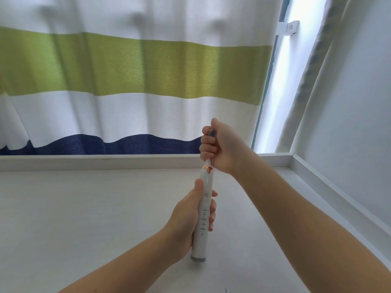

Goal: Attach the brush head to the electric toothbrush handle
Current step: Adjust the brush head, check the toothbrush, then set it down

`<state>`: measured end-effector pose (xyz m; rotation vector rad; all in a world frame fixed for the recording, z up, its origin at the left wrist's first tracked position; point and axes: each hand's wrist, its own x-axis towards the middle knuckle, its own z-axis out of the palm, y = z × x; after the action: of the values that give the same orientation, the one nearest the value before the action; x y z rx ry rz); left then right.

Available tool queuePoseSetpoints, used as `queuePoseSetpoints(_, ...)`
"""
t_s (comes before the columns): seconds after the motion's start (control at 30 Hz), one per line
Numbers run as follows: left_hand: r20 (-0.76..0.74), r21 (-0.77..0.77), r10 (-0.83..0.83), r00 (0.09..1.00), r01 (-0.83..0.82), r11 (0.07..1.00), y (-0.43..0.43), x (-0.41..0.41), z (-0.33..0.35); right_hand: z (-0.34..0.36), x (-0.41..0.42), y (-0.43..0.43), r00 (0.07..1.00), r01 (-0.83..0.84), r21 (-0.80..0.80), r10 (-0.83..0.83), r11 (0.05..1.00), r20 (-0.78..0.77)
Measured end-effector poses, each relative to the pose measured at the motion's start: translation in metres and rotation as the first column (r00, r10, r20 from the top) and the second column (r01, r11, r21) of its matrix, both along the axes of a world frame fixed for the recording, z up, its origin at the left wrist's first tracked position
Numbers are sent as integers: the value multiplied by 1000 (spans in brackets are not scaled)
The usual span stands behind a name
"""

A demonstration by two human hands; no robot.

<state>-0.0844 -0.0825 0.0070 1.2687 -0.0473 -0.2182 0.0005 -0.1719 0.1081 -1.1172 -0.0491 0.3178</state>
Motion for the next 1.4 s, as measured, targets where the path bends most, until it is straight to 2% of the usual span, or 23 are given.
queuePoseSetpoints(0.07, -35, -94, -83, 996, 79, 992, 2, 0, 2, -1, 1, 3, 998, 57, 8, -57, 998, 24)
queuePoseSetpoints(0.17, -65, -266, -266, 962, 240, 934, 8, 0, 6, -3, 1, 4, 996, 78, 47, -80, 996, 37)
queuePoseSetpoints(0.27, -62, -312, -342, 938, 307, 899, 11, 3, 6, -5, 2, 2, 996, 83, 77, -86, 994, 30)
queuePoseSetpoints(0.4, -71, -218, -227, 971, 207, 954, 8, 6, 3, -10, 8, 4, 992, 122, 30, -123, 992, 40)
queuePoseSetpoints(0.5, -85, -193, -165, 983, 146, 970, 7, 7, 2, -13, 11, 3, 999, 32, -28, -32, 999, 27)
queuePoseSetpoints(0.63, -91, -194, -176, 980, 156, 969, 8, 6, 1, -19, 10, -7, 996, -33, -191, 49, 981, 81)
queuePoseSetpoints(0.93, -100, -214, -147, 984, 123, 969, 10, 9, 2, -45, 0, -27, 973, 11, -501, 106, 866, 204)
queuePoseSetpoints(1.07, -90, -124, -92, 992, 81, 989, 9, 11, 1, -49, 0, -31, 967, 52, -527, 89, 848, 238)
queuePoseSetpoints(1.2, -15, 62, -76, 997, 77, 995, 11, 16, 0, -51, 1, -32, 964, 75, -520, 71, 851, 255)
queuePoseSetpoints(1.33, 46, 151, -108, 993, 100, 983, 20, 20, 5, -55, 2, -30, 972, 54, -497, 68, 866, 224)
queuePoseSetpoints(1.4, 75, 215, -49, 996, 32, 976, 23, 24, 6, -58, 4, -29, 979, 63, -485, 40, 872, 200)
